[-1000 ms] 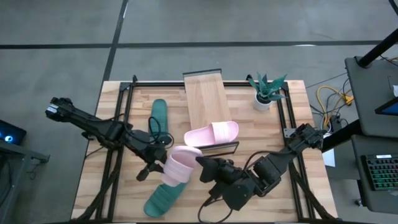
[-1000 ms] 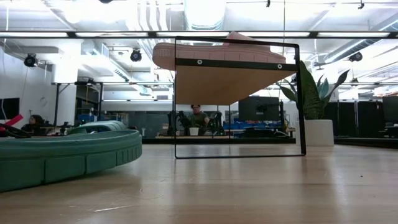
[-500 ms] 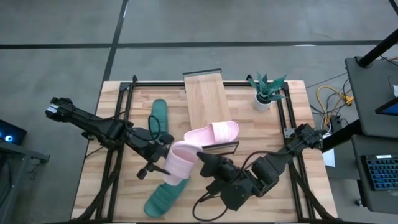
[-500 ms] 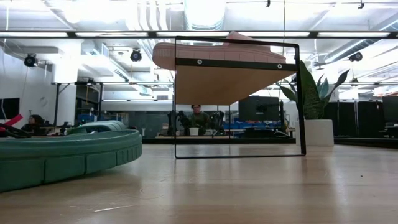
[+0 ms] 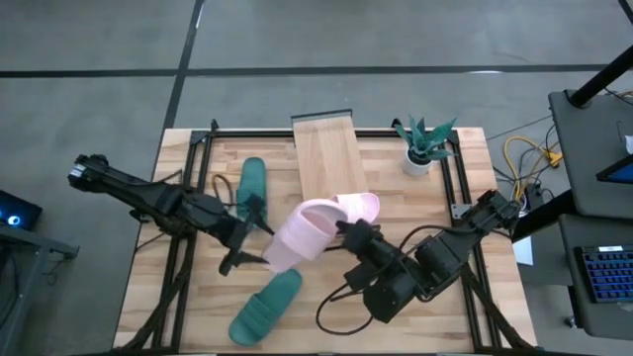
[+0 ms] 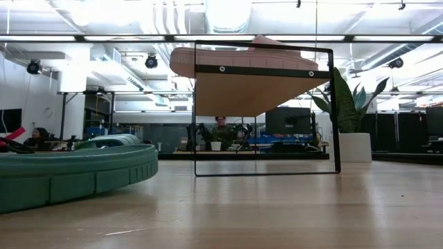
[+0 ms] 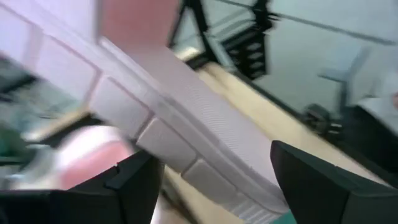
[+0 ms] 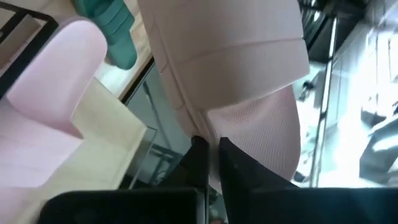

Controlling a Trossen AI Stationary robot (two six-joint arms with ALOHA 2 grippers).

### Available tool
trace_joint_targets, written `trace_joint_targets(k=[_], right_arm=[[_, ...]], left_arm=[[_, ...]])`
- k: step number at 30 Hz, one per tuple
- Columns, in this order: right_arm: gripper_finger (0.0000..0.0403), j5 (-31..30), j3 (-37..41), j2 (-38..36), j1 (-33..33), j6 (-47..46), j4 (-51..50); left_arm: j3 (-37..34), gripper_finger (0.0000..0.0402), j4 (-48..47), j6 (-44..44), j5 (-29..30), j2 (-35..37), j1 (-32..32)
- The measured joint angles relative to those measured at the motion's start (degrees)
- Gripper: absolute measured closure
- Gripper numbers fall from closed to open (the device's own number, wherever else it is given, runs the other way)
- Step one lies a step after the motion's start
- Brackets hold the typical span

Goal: Pick and place slides into the shelf
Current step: Put the pink slide on the shelf

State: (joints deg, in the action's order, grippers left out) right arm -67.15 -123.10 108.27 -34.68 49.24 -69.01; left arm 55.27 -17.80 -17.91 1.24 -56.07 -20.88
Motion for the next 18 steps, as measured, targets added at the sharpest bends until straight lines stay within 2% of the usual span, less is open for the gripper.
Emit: trace_joint_targets(k=[8, 14, 18], right_arm=[[0.0392, -2.03, -0.03, -0.79, 0.03, -11.92, -2.84], [0.0392, -2.06, -0.03, -1.07, 0.04, -17.14, -4.43], [0.0392, -0.53, -0.03, -1.12, 0.05, -19.54, -5.95]], left_arm=[[-0.31, 0.0128, 0.77, -4.89, 11.93, 7.01, -0.07], [-0.31, 0.0127, 3.24, -11.83, 13.42, 8.74, -0.13], [-0.33, 0.0127, 7.65, -19.55, 16.77, 7.42, -0.17]])
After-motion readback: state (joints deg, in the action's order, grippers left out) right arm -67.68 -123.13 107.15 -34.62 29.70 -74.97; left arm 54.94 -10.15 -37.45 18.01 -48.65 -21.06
